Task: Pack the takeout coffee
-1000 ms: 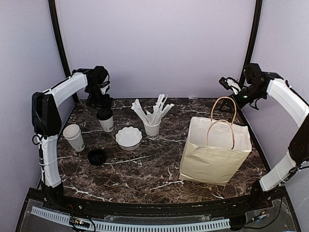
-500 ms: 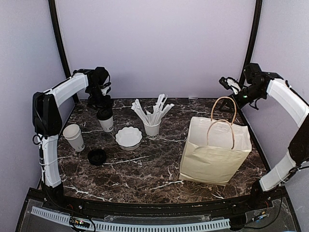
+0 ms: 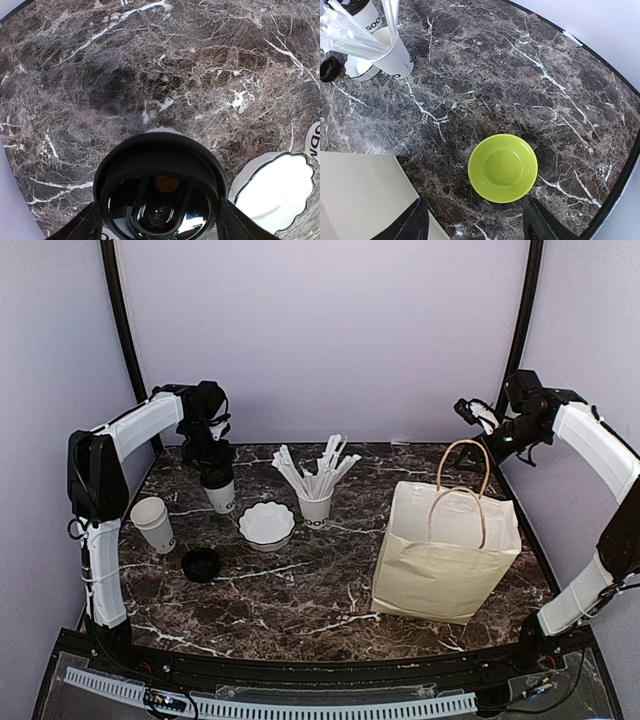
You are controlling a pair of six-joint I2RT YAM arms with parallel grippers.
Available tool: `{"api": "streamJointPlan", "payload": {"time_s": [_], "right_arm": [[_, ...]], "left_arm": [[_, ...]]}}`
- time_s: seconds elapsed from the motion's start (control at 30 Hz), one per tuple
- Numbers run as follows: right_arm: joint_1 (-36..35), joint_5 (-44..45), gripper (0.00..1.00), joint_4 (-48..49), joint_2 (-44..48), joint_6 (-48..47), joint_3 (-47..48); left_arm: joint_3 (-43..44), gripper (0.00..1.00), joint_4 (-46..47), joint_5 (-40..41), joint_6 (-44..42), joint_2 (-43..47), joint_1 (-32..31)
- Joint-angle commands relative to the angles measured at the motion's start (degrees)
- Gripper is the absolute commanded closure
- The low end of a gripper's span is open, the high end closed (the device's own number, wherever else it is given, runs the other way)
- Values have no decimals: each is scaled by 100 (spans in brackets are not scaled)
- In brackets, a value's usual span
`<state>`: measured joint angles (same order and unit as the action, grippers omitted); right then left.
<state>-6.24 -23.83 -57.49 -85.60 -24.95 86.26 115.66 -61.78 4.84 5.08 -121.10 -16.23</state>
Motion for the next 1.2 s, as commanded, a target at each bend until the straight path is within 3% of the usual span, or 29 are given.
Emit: {"api": "streamJointPlan", "payload": {"time_s": [0.0, 0.17, 0.43, 0.57, 0.73, 0.9, 1.17], "right_arm": [[16, 90, 36, -30, 30, -21, 296], [18, 252, 35, -184, 170, 35, 678], [-199, 481, 35, -438, 208, 183, 1778], [-606, 309, 35, -687, 51, 135, 2567], [-1304, -277, 35, -738, -7, -144, 3116], [-2086, -1030, 34, -899, -65, -485, 3369], [-3549, -819, 35, -1351, -110, -1179, 3018]], "left_arm": [[-71, 22, -160, -184, -62, 7, 26], [175, 30, -531, -244, -4, 174, -10], [-46, 32, -571, 174, -100, 1577, -545], [-344, 34, -621, 701, -242, 2286, -1427], [-1437, 35, -614, 752, -782, 3133, -3150], [-1646, 34, -951, 744, -547, 3149, -4620], [-1942, 35, -476, 534, -150, 2502, -5302]]}}
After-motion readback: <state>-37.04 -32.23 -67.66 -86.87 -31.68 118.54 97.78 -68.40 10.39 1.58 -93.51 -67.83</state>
